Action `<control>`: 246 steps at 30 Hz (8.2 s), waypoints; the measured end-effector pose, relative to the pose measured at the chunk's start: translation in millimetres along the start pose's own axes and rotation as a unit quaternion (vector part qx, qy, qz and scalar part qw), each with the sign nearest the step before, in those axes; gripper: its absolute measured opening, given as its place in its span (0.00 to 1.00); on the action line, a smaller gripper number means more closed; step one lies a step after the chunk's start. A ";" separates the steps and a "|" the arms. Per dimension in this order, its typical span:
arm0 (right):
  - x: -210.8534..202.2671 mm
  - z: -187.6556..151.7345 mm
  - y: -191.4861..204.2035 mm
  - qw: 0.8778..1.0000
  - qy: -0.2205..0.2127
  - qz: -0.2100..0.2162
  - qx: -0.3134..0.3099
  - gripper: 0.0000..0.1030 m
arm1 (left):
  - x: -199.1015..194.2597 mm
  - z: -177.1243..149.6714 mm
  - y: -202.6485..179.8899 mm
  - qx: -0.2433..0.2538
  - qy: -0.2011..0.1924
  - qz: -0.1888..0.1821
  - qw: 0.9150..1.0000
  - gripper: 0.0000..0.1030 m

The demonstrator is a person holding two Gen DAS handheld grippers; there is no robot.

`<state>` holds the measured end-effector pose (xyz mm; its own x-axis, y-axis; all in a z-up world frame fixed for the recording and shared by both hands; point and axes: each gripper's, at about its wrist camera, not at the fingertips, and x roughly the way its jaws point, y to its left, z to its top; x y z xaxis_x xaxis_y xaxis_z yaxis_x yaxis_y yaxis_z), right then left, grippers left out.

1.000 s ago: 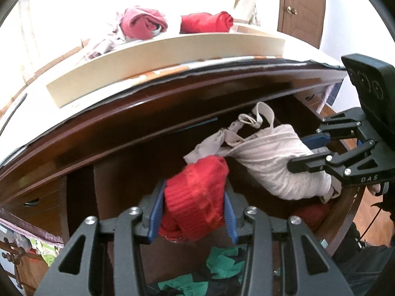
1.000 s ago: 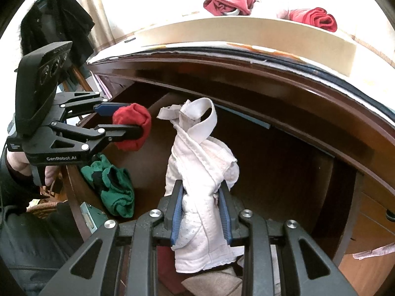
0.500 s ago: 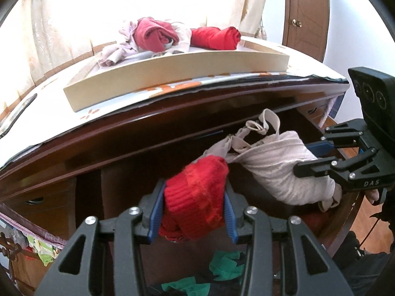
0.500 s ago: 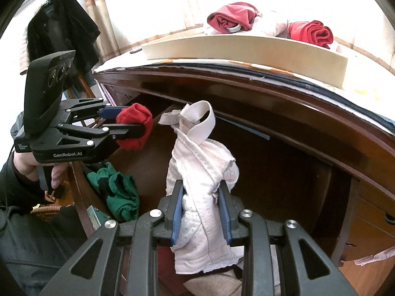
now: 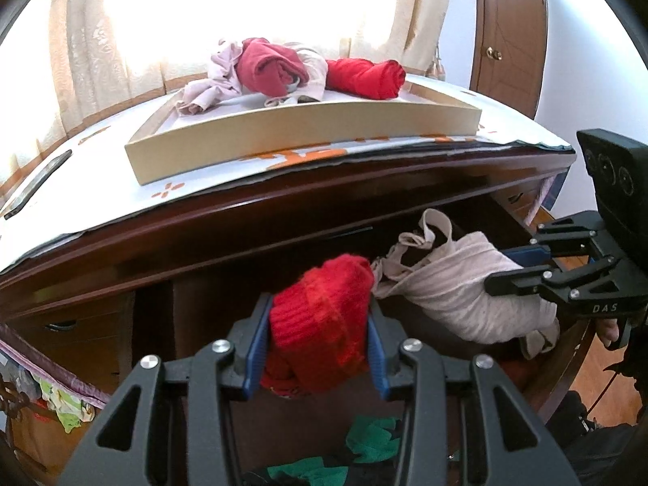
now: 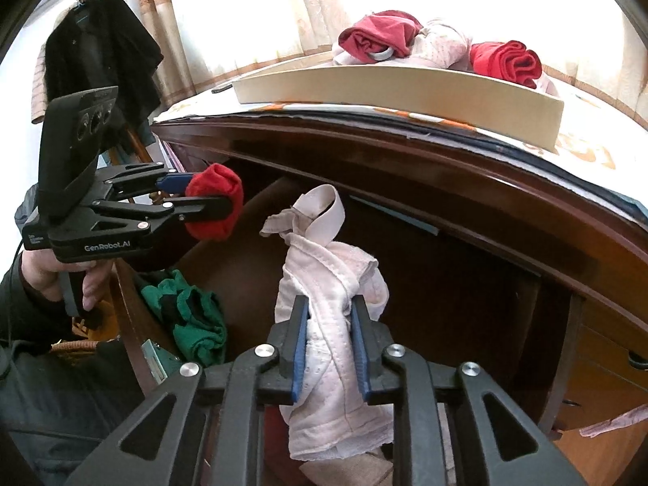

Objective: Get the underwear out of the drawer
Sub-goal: 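Lift the red sock with the left gripper while the right gripper lifts the white garment, then carry the red sock with the left gripper while the right carries the white garment to the tray, then lower the white garment into the tray with the right gripper while the left holds the red sock, then open both grippers, releasing the red sock and white garment into the tray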

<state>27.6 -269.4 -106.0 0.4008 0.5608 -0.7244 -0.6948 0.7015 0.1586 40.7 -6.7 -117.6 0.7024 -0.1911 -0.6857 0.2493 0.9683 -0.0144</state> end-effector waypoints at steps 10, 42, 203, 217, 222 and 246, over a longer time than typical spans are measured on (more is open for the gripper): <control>-21.3 -4.1 7.1 0.997 -0.067 0.006 -0.023 0.20 | -8.6 -2.4 2.6 -0.010 -0.025 0.009 1.000 0.40; -67.9 -5.5 12.4 0.979 -0.199 0.009 -0.033 0.20 | -59.6 18.4 11.8 -0.027 -0.115 0.023 0.993 0.40; -15.9 152.3 -79.2 0.990 -0.080 -0.104 0.052 0.21 | 59.5 150.1 87.7 -0.003 0.023 0.042 0.999 0.40; -14.2 151.0 -81.0 0.990 -0.083 -0.097 0.064 0.23 | 59.6 147.0 89.6 -0.003 0.018 0.042 0.999 0.48; -14.2 151.1 -81.7 0.990 -0.083 -0.096 0.065 0.25 | 58.3 146.6 89.8 -0.002 0.016 0.042 0.999 0.50; -43.2 134.5 -41.8 0.988 -0.114 -0.096 0.042 0.62 | 26.6 136.4 74.0 0.007 -0.016 0.053 0.998 0.92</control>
<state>119.7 -263.8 8.9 0.6512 0.4916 -0.5782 -0.5447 0.8332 0.0949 168.7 38.0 -37.7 0.7460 -0.0934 -0.6593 0.1822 0.9810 0.0672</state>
